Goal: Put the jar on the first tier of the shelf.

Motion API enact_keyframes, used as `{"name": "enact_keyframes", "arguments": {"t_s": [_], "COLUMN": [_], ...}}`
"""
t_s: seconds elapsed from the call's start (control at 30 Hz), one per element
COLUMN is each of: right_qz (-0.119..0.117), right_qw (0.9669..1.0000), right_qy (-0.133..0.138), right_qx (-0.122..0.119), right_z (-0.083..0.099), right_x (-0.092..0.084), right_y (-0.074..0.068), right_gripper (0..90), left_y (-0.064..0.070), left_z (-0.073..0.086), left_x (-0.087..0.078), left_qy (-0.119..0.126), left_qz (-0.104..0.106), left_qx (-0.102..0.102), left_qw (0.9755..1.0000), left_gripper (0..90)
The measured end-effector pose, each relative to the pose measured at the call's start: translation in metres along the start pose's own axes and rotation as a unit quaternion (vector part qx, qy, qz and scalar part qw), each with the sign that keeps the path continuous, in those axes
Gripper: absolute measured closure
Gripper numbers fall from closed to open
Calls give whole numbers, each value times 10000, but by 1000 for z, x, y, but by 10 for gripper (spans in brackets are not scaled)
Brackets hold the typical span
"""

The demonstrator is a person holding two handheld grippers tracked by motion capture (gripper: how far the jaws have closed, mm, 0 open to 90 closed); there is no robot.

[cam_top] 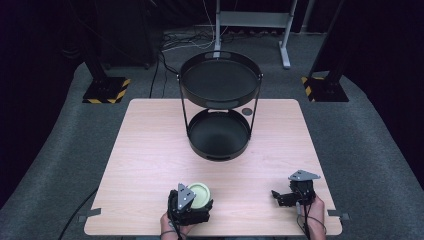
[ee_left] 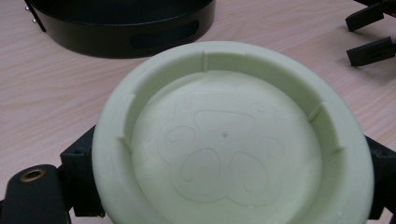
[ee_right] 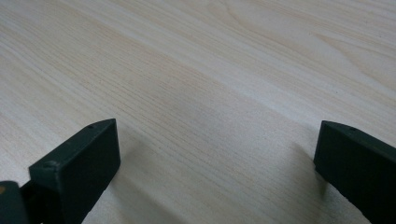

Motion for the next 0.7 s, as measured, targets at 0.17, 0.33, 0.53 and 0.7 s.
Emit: {"name": "enact_keyframes", "arguments": {"t_s": [0.17,0.33,0.53,0.7], "right_qz": [3,10,13,17], "right_qw": [10000,10000,10000,10000], "right_qy": [3,7,7,5], "right_qx": [3,-1,-1,1], "right_z": [0,0,0,0], "right_x": [0,0,0,0], "right_y": [0,0,0,0], "right_gripper": [0,0,0,0], "left_y": [-3,-7,-10,-13], "left_z": [-2,-4,-7,-10], "left_x": [1,2,3,4], "left_qy": [28,35,70,102], "left_qz": [-15,-16,-44,-59], "left_qx": [-15,11,34,36], "left_qw": [10000,10000,10000,9999], "left_gripper": [113,113,112,112]}}
Point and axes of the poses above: each handheld gripper's, and its own axes: x roughly forward along the jaws, z roughly out of its underside, y roughly to its right, the point moved 2 cm from there along x, roughly forward along the jaws, and after that the axes turned 11 degrees about x, right-handed, at the moved point
